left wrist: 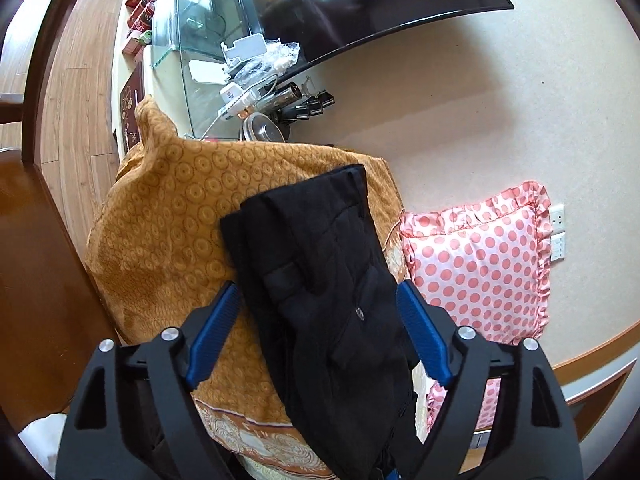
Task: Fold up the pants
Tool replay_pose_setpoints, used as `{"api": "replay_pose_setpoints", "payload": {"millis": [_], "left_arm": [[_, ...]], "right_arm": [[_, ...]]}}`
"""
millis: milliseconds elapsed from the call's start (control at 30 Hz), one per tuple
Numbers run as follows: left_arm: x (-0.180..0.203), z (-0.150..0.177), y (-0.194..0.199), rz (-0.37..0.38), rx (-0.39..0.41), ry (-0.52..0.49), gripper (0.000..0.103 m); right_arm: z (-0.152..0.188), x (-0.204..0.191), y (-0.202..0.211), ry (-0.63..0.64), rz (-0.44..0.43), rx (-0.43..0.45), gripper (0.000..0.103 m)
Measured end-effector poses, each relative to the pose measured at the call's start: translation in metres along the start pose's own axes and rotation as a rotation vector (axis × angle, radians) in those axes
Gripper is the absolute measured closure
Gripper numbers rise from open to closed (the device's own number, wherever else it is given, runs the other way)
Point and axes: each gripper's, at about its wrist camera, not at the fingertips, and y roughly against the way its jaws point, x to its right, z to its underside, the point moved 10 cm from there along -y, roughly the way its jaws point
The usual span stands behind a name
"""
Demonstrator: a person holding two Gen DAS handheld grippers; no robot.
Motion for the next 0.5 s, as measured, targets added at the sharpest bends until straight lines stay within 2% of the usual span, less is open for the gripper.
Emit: {"api": "replay_pose_setpoints", "payload": {"millis": [200,300,333,400,500], "left_arm": [[0.003,-0.008,-0.01,0.073,-0.063,0.08,0.017],[0.011,0.005,-0.014,0.146,-0.112,0.102,0.027],[0.013,0.006,-0.014,0.14,-0.103,0.08,0.027],[0.011,0.006,-0.018,0.101,-0.094,0.051,0.035],[0.002,0.005,-0.021,0.09,-0.095,0.09,0.047]], "right_arm": [[0.001,0.0,0.0,-0.004,-0.002,0.011,0.052],[0.001,-0.001,0.0,-0.004,-0.001,0.014,0.052],[0.001,-0.001,0.0,-0.004,-0.001,0.014,0.052],[0.001,-0.001,0.0,-0.004,0.0,0.014,0.052],[0.001,-0.001,0.0,-0.004,0.0,0.014,0.052]]}}
